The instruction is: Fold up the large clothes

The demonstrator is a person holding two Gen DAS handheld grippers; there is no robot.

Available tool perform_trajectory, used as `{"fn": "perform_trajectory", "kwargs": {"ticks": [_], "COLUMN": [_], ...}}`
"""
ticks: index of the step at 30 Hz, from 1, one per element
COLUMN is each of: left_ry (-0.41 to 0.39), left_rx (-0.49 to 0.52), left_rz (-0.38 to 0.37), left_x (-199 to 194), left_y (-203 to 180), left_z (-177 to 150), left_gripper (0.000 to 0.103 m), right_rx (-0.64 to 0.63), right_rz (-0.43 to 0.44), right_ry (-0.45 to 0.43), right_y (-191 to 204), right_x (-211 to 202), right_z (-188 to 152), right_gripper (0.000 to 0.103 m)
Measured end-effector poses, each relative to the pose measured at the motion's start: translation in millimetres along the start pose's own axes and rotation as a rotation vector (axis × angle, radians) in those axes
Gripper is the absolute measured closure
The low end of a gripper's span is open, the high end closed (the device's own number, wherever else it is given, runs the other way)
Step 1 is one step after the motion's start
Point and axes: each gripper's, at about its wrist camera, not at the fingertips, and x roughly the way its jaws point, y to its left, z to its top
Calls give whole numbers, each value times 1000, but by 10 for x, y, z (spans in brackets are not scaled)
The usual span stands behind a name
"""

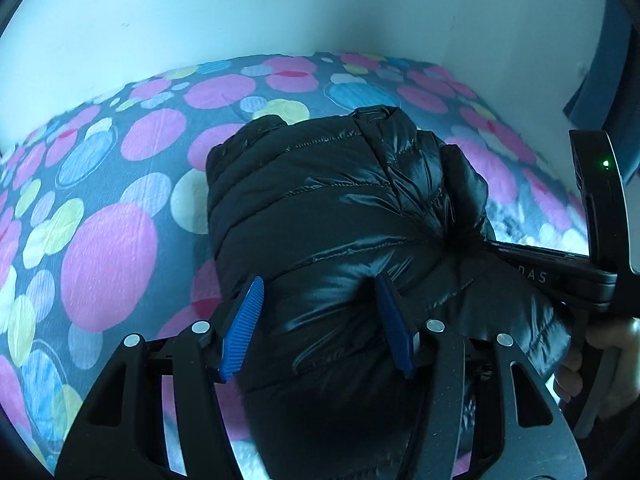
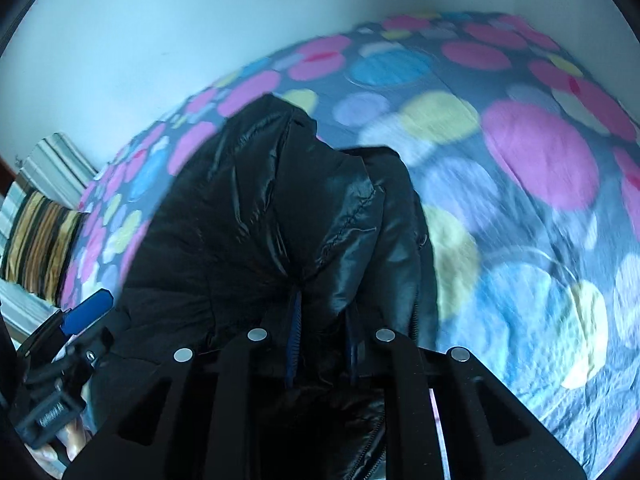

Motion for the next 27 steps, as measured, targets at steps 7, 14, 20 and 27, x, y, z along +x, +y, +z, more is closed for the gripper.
{"fn": "perform_trajectory", "kwargs": {"ticks": [7, 14, 20, 27], "left_ry": [-5, -14, -15, -13], "left_rx": [21, 11, -11, -31], "left_rz": [31, 30, 20, -30], "left_x": [189, 172, 169, -13], "left_y": [-48, -17, 18, 152], "left_z": [-115, -89, -67, 69], "left_gripper": [46, 45, 45, 47], "right_rx": [36, 77, 40, -23], "right_rz": [37, 71, -35, -5], "right_ry": [6, -29, -133, -64], "right_y": [-184, -222, -61, 72], "right_x": [221, 71, -528, -200], "right_z": [-104, -97, 60, 337], "right_gripper": [86, 82, 79, 80]}}
